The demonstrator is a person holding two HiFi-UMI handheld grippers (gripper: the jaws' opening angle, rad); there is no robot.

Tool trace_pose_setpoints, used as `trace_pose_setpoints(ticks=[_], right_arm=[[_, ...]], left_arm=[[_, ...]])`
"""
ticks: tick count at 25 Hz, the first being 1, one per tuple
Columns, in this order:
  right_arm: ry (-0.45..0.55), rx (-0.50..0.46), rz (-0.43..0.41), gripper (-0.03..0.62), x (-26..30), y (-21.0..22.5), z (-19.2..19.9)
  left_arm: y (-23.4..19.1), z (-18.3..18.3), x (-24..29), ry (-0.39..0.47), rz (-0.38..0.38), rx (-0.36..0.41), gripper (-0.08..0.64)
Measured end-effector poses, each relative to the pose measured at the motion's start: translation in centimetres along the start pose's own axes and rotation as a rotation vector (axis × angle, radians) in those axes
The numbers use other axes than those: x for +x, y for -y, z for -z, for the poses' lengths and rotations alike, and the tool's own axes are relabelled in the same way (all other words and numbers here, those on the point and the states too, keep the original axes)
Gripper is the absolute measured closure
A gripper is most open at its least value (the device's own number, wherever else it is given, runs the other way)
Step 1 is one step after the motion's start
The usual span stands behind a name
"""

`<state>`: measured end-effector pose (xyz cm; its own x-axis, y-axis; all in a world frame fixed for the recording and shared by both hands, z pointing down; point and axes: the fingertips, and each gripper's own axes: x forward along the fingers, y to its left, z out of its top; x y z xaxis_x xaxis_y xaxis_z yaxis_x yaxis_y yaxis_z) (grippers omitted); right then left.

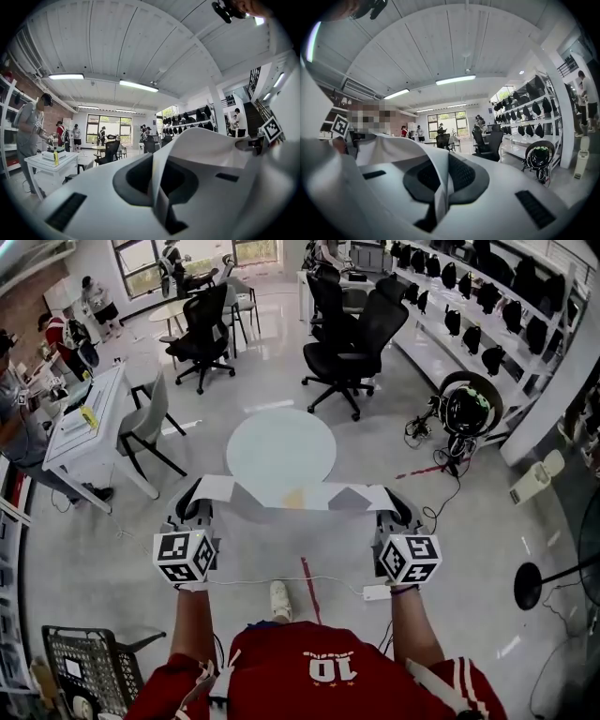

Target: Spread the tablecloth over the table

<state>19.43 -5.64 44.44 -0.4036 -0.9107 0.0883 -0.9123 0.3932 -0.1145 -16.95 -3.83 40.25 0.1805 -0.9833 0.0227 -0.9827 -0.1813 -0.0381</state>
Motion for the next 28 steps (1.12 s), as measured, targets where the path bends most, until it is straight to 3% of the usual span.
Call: trace_pose_setpoints(ticks=[13,28], right_arm=[[0.017,-0.006,0.071,0.574,10.6,0.1,-3.3],[0.006,-0.008,0.127,0.574,17.5,-1.2,-3.1]], left_arm=[[-6.3,-2.4,11.0,0.025,0.068,-0.017,0.551],[-11.5,-1.4,17.6,0.031,0.120,-0.042,0.551]])
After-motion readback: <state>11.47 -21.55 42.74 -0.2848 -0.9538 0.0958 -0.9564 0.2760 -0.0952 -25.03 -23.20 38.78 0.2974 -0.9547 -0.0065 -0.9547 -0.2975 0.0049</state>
